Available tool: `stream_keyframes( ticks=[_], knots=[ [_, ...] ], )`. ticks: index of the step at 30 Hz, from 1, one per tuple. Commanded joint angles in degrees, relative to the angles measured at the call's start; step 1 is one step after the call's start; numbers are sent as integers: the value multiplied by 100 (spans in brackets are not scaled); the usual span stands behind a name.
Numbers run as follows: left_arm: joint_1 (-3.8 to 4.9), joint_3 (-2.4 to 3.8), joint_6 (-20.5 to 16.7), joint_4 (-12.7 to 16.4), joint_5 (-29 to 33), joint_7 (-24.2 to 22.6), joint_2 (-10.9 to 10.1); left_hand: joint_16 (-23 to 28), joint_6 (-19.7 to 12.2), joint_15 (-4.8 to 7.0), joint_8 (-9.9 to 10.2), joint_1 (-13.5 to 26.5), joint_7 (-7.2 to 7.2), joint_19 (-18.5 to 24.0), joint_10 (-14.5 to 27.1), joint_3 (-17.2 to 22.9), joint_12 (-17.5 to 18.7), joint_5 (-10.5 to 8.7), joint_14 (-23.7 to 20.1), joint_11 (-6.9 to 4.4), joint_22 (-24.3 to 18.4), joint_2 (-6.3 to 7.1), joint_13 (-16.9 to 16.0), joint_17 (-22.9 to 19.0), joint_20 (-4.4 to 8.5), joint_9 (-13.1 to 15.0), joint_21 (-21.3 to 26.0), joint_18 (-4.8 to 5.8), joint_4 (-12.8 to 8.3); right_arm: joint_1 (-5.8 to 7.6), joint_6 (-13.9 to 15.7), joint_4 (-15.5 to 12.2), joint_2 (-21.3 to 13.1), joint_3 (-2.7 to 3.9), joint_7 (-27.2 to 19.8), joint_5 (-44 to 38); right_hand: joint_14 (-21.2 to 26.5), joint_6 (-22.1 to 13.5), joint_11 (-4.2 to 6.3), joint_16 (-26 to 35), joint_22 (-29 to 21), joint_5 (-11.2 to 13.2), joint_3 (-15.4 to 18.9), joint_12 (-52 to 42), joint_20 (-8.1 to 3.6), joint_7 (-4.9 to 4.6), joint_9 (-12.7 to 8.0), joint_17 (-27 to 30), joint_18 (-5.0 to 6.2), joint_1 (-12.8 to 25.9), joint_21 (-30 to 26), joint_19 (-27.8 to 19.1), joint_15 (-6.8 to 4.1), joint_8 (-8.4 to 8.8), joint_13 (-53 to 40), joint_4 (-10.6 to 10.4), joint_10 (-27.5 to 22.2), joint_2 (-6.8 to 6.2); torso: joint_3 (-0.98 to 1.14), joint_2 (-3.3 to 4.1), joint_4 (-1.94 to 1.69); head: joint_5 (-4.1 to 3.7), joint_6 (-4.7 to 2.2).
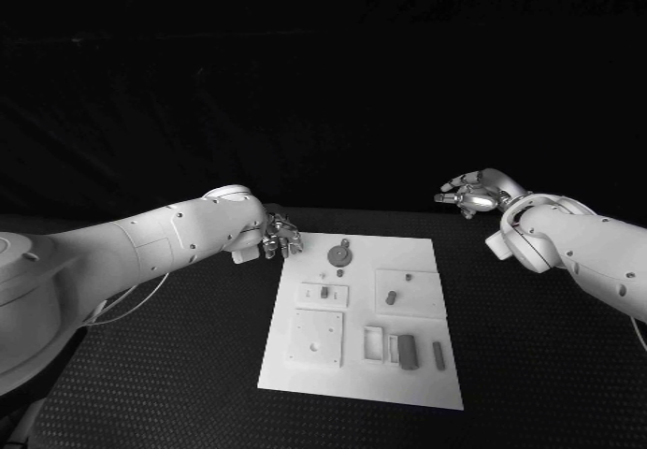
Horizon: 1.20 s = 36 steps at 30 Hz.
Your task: Assemble the parts on the task board
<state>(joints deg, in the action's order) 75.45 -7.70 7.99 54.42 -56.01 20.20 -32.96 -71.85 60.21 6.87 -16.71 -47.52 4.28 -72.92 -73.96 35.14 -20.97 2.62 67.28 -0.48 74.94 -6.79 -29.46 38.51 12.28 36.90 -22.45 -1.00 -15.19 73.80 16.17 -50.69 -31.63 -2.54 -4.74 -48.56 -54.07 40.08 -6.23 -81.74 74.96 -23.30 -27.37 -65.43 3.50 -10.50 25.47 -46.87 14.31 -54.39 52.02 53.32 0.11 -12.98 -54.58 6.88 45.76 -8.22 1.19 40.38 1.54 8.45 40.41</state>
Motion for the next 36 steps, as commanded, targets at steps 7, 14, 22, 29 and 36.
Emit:
stream_keyframes(
  ticks=[7,14,22,29,36],
  knots=[
    [99,-5,-61,1280,389,385,-680,-46,170,53,-26,-112,41,-69,-313,98,52,72,55,-74,122,-20,-16,-11,22,-9,-51,-126,-80,-67,-141,34,15,1,-48,34,47,-6,-7,29,-7,-14,-23,25,18,-219,-10,13,69,56,-35,-20,7,-34,16,-15,-41,26,1,-24,-14,-2,45],
    [93,-102,-205,1763,491,609,-811,-46,191,56,-22,-98,37,-68,-337,108,59,76,54,-78,123,-30,-23,-16,23,-15,-56,-114,-66,-97,-156,29,12,0,-44,38,48,-6,-8,31,-7,-14,-23,25,19,-219,-11,14,69,59,-39,-22,7,-36,20,-18,-43,30,-1,-9,-6,-1,76],
    [94,-420,-508,1959,495,864,-836,-88,299,93,-16,80,0,-97,-449,116,72,428,103,-115,129,-118,-82,-24,69,-27,-113,-90,-137,-107,-162,19,3,0,-39,38,49,-8,-8,32,-7,-14,-23,25,20,-219,-13,15,69,59,-41,-22,7,-36,24,-19,-44,32,7,-2,-5,-22,128],
    [85,-609,-260,1949,542,849,-756,-105,328,104,-18,137,-12,-105,-476,120,68,473,118,-127,131,-143,-105,-24,79,-25,-134,-83,-143,-110,-176,18,11,0,-32,38,50,-9,-8,33,-6,-14,-23,24,21,-220,-14,16,69,59,-43,-22,8,-37,28,-19,-44,33,4,0,3,-61,215],
    [20,-610,-298,1896,542,853,-626,-117,345,111,-20,179,-19,-111,-494,120,63,477,125,-134,132,-163,-122,-23,84,-24,-149,-76,-143,-112,-173,13,20,0,-33,38,50,-11,-9,33,-6,-13,-22,23,22,-220,-15,17,69,60,-45,-22,8,-38,32,-20,-45,34,0,-2,-1,-90,265]
  ],
)
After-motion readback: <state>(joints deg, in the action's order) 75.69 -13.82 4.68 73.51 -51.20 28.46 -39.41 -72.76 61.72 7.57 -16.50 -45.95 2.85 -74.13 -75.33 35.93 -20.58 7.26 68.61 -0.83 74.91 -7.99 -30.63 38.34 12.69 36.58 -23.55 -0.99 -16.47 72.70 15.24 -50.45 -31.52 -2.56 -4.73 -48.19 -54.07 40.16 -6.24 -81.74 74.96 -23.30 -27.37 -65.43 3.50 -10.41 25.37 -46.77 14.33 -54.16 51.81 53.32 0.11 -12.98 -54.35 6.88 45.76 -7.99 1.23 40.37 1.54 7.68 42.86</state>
